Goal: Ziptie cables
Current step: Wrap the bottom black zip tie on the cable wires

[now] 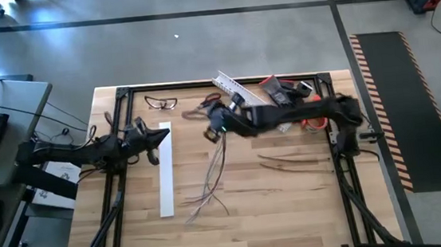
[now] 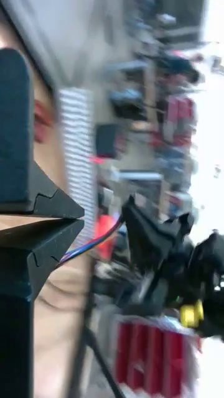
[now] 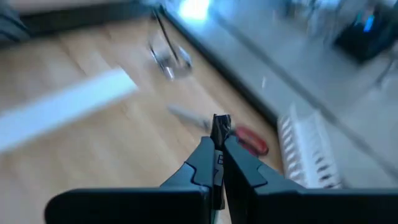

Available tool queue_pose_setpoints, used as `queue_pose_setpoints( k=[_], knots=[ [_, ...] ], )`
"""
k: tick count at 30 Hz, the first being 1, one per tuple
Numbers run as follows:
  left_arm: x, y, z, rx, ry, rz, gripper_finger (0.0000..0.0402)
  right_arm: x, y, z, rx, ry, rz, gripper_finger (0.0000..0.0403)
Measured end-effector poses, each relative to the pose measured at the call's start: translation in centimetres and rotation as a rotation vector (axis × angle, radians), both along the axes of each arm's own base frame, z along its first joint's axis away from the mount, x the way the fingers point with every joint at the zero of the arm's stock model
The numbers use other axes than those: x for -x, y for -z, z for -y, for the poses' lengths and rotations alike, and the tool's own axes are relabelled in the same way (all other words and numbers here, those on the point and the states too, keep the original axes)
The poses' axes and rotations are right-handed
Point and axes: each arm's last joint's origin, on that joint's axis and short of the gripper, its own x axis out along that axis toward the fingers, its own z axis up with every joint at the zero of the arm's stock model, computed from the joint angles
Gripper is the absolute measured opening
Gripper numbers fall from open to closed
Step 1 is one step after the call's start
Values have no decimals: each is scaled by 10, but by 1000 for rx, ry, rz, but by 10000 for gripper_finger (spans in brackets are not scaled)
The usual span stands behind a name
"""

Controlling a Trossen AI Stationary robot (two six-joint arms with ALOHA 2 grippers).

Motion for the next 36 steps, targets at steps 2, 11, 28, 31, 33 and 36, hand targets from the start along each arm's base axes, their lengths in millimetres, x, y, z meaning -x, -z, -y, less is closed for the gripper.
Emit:
queue_pose_setpoints(
  k=[2,11,28,31,33,36],
  knots=[
    [-2,-9,0,-69,53,80,3,11,-20,-26,66,0,45,1],
    [-63,-43,-1,-228,266,-41,124,35,-39,-97,202,62,147,0],
    [-249,-23,34,-182,494,47,260,76,-35,-135,224,147,167,0],
    [-271,-14,46,-167,497,47,260,81,-34,-140,236,159,184,0],
    [-283,-7,52,-145,467,33,260,82,-34,-142,239,159,193,0],
    [-295,1,55,-127,422,-15,258,84,-34,-148,235,148,204,0]
  ],
)
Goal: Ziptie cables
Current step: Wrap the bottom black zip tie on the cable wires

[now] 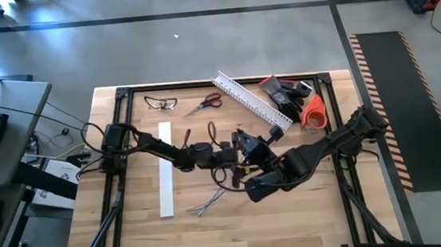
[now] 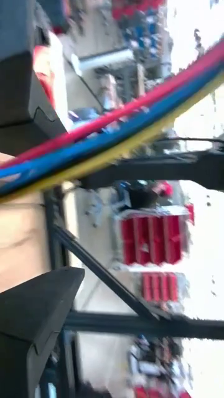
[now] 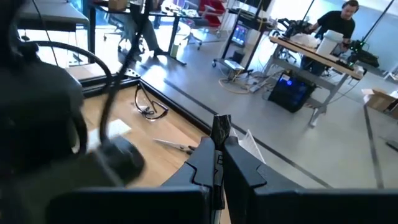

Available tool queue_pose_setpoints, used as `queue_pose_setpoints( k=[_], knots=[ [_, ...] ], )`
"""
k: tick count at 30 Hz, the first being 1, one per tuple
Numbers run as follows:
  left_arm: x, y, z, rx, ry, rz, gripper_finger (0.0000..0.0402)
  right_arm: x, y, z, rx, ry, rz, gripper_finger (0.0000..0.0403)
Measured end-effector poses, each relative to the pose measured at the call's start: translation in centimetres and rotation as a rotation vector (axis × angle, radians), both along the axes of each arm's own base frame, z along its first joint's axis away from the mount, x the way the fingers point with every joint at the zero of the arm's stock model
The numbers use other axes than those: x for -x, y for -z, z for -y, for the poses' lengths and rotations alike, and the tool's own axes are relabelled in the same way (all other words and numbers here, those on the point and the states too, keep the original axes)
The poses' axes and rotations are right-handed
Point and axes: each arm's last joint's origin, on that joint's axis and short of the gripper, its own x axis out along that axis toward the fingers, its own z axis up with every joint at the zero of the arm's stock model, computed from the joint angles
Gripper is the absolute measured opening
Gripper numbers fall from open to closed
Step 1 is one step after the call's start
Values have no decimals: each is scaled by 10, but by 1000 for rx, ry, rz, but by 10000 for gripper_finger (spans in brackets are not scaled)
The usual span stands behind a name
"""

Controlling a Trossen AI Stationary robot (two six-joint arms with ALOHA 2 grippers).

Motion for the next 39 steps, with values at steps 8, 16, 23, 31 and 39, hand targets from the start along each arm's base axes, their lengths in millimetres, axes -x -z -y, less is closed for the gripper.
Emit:
queue_pose_setpoints(
  k=[8,16,23,31,39],
  knots=[
    [-3,6,-2,17,15,-71,217,27,-19,-30,61,-31,127,0],
    [40,31,14,7,165,-274,212,42,-27,-43,76,-73,141,0],
    [112,44,-3,71,52,-239,212,48,-22,-36,56,-54,145,0],
    [90,-16,-19,-43,118,184,218,38,-19,-22,-1,-10,171,0],
    [34,-47,-24,-101,186,90,256,29,-22,-20,-19,-24,154,0]
  ],
)
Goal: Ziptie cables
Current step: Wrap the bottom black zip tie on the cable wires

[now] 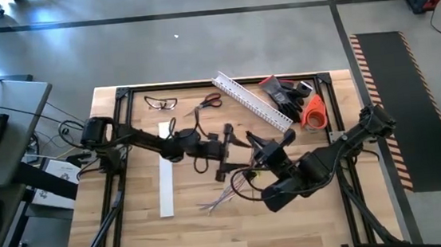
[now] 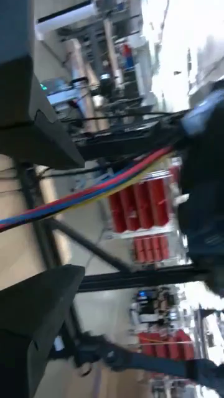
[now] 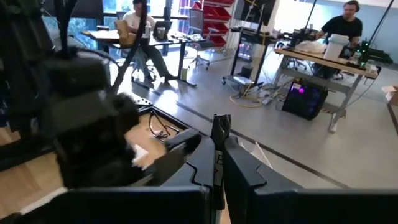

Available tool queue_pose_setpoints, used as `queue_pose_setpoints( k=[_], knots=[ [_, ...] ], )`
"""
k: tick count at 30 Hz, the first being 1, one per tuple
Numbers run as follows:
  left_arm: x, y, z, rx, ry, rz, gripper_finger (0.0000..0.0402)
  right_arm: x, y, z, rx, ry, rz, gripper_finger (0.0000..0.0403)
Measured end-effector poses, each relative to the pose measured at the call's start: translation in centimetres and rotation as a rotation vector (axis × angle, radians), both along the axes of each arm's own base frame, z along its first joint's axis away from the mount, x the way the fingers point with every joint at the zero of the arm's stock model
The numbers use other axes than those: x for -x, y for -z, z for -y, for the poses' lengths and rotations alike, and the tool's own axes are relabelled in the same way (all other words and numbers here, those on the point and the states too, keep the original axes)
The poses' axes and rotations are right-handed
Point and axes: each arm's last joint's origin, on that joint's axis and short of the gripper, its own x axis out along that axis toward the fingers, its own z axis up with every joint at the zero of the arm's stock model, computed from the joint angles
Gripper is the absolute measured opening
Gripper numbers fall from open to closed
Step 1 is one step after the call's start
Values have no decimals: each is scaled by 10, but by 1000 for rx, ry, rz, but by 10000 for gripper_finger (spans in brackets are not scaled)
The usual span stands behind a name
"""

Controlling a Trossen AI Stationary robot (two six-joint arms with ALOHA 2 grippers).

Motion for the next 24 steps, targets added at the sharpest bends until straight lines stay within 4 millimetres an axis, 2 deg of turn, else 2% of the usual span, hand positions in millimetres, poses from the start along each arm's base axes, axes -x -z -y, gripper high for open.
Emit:
queue_pose_setpoints(
  k=[9,16,20,24],
  knots=[
    [-20,-17,6,49,-33,56,261,-2,1,1,-23,-18,-19,0],
    [-49,2,19,93,-74,22,262,-2,0,0,-23,-19,-16,0],
    [-56,17,21,128,-125,-20,252,0,0,-5,-13,-26,-4,0],
    [-57,22,14,154,-190,-49,220,5,-1,-13,1,-36,20,0]
  ],
)
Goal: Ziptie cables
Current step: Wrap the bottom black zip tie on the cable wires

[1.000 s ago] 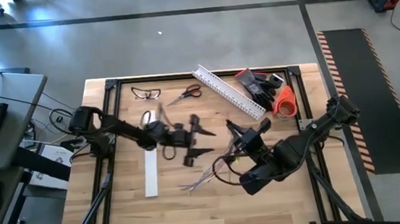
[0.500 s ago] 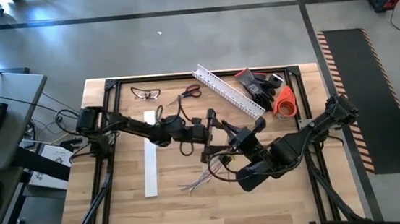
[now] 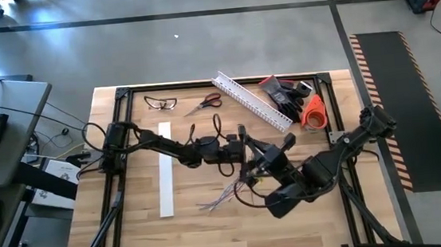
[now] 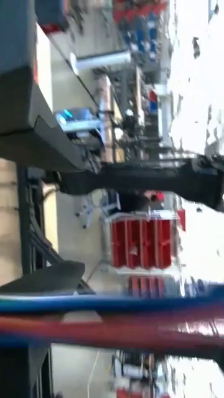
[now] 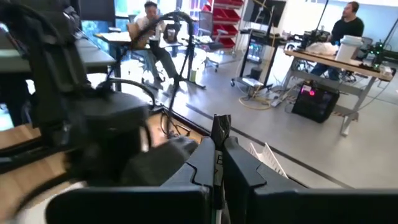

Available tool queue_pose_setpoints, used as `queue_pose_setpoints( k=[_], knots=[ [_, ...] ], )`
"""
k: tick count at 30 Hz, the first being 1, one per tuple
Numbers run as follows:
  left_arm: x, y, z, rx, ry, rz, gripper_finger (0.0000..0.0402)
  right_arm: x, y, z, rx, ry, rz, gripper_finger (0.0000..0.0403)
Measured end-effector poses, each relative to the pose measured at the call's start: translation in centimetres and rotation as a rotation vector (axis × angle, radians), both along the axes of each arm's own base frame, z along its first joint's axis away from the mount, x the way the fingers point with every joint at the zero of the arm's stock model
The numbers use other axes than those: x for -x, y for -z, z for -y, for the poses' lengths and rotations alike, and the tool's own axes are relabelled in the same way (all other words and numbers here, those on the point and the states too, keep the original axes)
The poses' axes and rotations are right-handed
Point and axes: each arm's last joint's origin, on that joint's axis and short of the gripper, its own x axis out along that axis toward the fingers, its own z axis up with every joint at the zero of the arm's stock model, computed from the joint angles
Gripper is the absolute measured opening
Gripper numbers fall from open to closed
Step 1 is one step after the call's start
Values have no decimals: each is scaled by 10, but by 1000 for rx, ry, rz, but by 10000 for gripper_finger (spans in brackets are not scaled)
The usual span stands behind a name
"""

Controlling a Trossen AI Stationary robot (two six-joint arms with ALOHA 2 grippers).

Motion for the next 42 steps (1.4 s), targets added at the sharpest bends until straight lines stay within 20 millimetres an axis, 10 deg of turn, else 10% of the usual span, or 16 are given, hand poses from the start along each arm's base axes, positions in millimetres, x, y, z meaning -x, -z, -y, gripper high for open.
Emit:
queue_pose_setpoints(
  k=[28,42],
  knots=[
    [51,75,-32,15,-95,-297,3,60,-35,-90,46,-184,176,1],
    [99,19,-38,-184,-54,-574,0,61,-11,-76,-29,-219,126,0]
  ],
)
